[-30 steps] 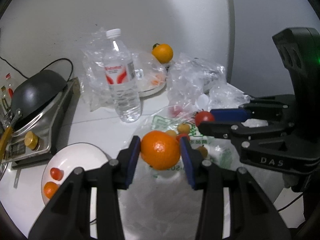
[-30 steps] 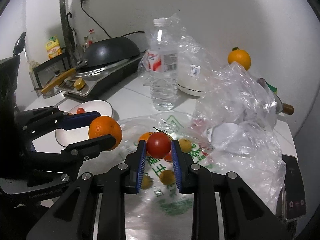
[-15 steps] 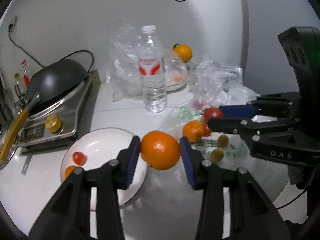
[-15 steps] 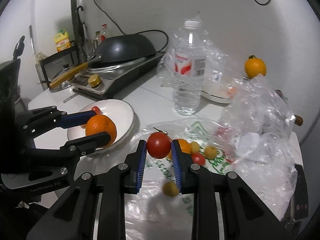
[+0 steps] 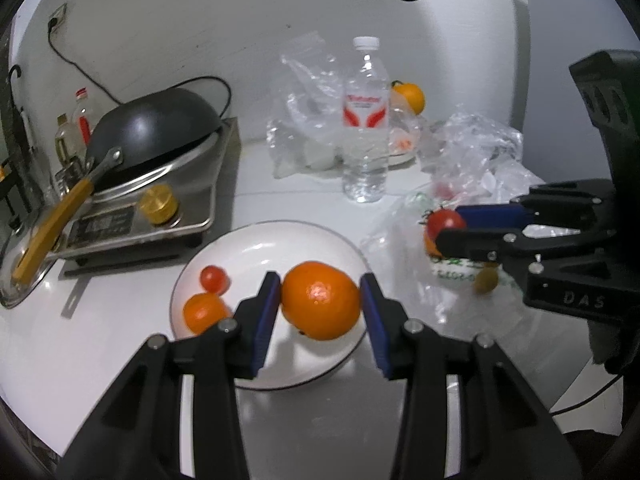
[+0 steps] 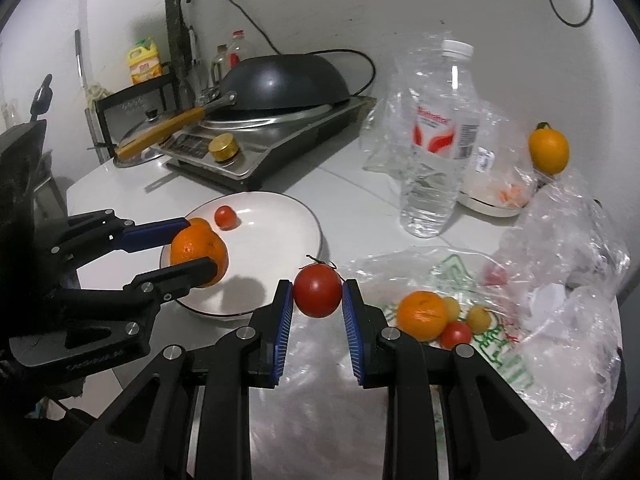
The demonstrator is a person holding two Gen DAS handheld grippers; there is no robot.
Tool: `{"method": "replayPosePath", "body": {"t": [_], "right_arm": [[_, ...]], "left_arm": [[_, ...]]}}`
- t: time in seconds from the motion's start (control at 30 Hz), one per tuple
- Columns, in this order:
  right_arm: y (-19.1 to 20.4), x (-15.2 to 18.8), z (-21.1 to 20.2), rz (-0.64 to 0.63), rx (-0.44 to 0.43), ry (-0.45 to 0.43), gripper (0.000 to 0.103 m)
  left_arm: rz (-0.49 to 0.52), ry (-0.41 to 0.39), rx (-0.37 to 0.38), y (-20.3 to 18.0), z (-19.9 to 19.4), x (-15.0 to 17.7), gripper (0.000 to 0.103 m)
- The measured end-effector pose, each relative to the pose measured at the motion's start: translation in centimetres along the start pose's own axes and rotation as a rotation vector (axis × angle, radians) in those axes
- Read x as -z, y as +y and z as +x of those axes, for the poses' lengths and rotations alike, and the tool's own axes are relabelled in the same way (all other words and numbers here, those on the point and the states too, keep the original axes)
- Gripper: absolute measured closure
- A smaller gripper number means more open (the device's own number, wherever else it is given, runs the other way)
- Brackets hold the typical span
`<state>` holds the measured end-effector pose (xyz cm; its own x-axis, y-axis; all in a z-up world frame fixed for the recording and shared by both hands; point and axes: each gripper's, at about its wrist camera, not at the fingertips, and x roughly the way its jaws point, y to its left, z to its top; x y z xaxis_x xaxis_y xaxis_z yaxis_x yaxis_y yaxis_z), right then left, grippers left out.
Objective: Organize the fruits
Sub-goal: 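Carry the mandarin and tomato in both tools over the white plate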
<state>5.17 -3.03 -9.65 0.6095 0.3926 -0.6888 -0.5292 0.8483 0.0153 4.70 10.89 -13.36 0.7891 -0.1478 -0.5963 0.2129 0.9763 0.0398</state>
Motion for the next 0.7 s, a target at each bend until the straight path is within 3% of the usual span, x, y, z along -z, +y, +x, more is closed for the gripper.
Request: {"method": "replayPosePath", "body": {"t": [0.7], "right_arm": [[4.9,-1.0,4.0,-0.058,-0.053,0.061,0.076]], "left_arm": [[-0.058,0.069,-0.054,5.2,1.5,3.2,0.061]]}}
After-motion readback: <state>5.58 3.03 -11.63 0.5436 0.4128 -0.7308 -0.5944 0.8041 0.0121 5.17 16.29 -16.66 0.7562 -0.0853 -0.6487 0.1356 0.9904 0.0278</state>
